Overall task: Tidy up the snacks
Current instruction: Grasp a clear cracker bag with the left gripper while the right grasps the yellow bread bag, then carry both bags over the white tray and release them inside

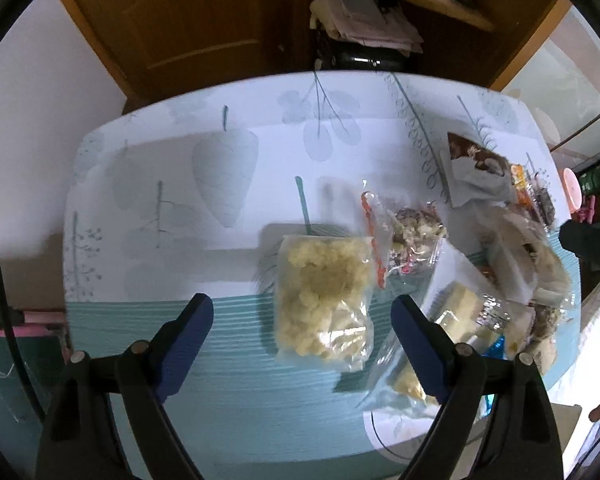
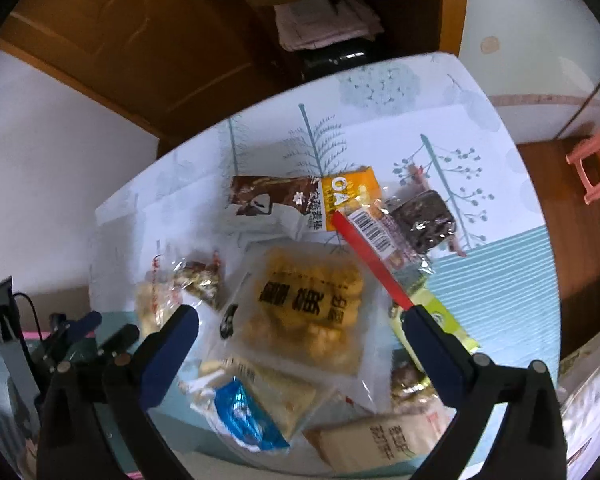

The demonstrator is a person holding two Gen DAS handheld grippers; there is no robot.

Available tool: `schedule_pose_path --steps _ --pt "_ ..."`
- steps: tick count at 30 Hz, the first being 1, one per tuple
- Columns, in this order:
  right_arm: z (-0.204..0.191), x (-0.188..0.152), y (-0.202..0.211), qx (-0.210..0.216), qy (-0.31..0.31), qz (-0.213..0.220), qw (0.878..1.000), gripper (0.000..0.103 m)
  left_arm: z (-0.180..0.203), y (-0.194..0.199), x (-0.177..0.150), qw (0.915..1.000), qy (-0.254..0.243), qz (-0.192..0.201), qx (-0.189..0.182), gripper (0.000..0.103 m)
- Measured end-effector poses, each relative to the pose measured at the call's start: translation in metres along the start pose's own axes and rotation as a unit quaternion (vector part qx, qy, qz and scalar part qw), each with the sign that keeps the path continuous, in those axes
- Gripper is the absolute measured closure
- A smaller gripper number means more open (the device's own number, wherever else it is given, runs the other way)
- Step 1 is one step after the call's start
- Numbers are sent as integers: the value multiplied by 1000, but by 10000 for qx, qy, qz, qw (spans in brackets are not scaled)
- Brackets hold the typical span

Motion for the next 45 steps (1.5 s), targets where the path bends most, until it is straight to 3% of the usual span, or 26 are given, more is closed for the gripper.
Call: schedule_pose_path --steps 5,7,8,13,17,20,23,26,33,45 --pt "-7 4 -21 -230 1 -194 9995 0 4 -20 2 9999 5 -142 -9 13" --pt "-10 3 -34 -436 28 -399 9982 0 4 -29 2 9998 62 -203 -17 13" --pt "-12 3 -43 -743 149 -551 9956 0 5 -32 2 9997 81 -216 -34 13" --pt "-14 2 -61 -1034 237 -766 9914 0 8 -42 2 9996 169 -229 -73 13" --pt "-14 3 -64 -1117 147 -780 9906 0 11 -50 -2 9991 200 -313 -227 25" --pt "-15 3 -65 -1151 197 -801 9899 5 17 -49 -5 9997 32 -205 -146 34" --pt "-25 0 -67 -1164 346 -734 9899 18 22 -46 -7 9999 -87 -88 -78 54" --pt "-29 -4 -63 -1101 418 -625 9911 23 24 -38 -10 9999 -124 32 -34 64" --pt "-23 -20 -32 -834 382 -388 9950 26 11 -16 -24 9998 31 185 -37 66" --pt "-26 -44 42 -362 489 194 9980 25 0 56 -57 9988 -50 488 68 68"
Point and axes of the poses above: each gripper's, at about its wrist camera, not at the fingertips, and y roughly against the way its jaws point, z to its right, x to its top, the point moved 3 cm from there along -y, roughly the way its jaws point, and after that the axes turned 6 degrees about x, right-handed, at the moved point
